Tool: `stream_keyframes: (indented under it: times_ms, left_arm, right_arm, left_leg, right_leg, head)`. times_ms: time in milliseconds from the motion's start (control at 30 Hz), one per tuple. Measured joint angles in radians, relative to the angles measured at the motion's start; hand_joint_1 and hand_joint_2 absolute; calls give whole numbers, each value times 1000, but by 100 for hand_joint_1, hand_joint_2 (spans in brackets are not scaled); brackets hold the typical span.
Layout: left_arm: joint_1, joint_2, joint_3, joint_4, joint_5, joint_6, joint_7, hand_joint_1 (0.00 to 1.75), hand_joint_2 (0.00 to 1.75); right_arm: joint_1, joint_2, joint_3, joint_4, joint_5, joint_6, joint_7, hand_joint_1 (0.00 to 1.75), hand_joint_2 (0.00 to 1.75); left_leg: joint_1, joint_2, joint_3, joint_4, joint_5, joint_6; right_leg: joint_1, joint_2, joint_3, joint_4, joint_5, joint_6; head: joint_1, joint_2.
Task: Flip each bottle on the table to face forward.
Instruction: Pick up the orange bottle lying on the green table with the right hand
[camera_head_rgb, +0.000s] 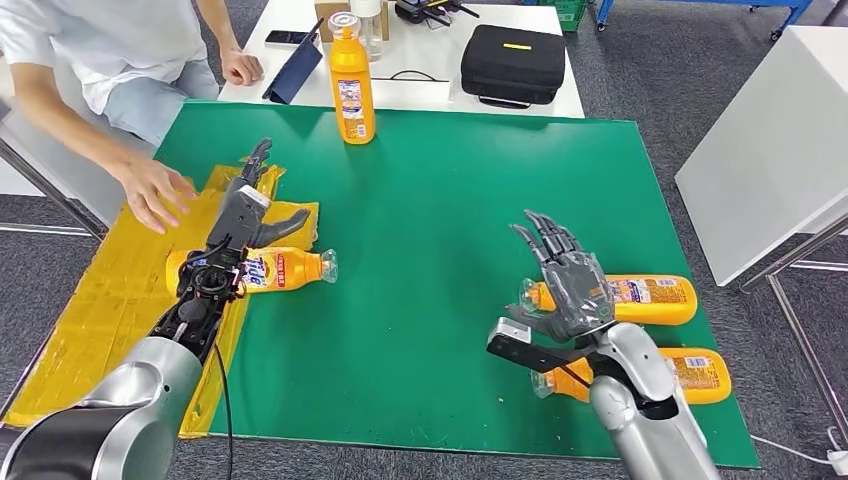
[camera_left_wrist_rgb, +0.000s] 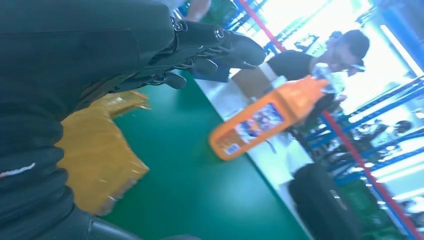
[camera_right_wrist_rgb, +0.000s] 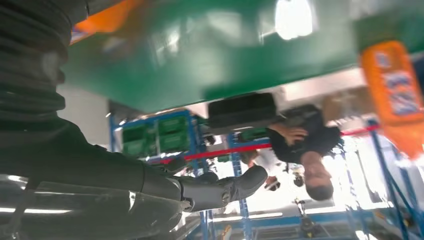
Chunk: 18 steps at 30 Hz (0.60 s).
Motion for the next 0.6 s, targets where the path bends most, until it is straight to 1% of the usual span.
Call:
stream_keyframes:
  times_ms: [67, 167, 233, 300, 400, 600]
  left_arm:
    - [7, -5, -16, -22, 36, -16, -8, 0, 175]
    - [16, -14, -47, -50, 70, -31, -12, 0, 175]
    - [20, -19, -66, -59, 82, -34, -12, 0, 175]
    - [22, -23, -83, -63, 94, -30, -11, 0, 175]
    - [29, -27, -106, -72, 115, -23, -9, 0, 175]
    - [45, -31, -137, -92, 140, -15, -6, 0, 175]
  right_arm:
    - [4, -34, -12, 0, 28, 43, 13, 0, 175]
    - [21, -98, -35, 0, 44, 117, 18, 0, 175]
    - [43, -138, -58, 0, 49, 142, 20, 0, 175]
    - [66, -166, -85, 1, 52, 151, 19, 0, 175]
    - [81, -183, -127, 10, 55, 171, 9, 0, 175]
    - [82, -196, -186, 46, 69, 223, 2, 0, 175]
  left_leg:
    - [0, 0, 0, 0, 0, 0]
    - [0, -1, 0, 0, 1, 0]
    - [0, -2, -1, 0, 1, 1]
    - [0, -2, -1, 0, 0, 1]
    - [0, -1, -1, 0, 0, 1]
    - [0, -1, -1, 0, 0, 1]
  right_leg:
    - [0, 0, 0, 0, 0, 0]
    - [0, -3, 0, 0, 0, 0]
    - [0, -3, 0, 0, 0, 0]
    - [0, -3, 0, 0, 0, 0]
    - [0, -3, 0, 0, 0, 0]
    - [0, -3, -1, 0, 0, 0]
  head:
    - [0, 0]
    - [0, 0]
    - [0, 0]
    - [0, 0]
    - [0, 0]
    - [0, 0]
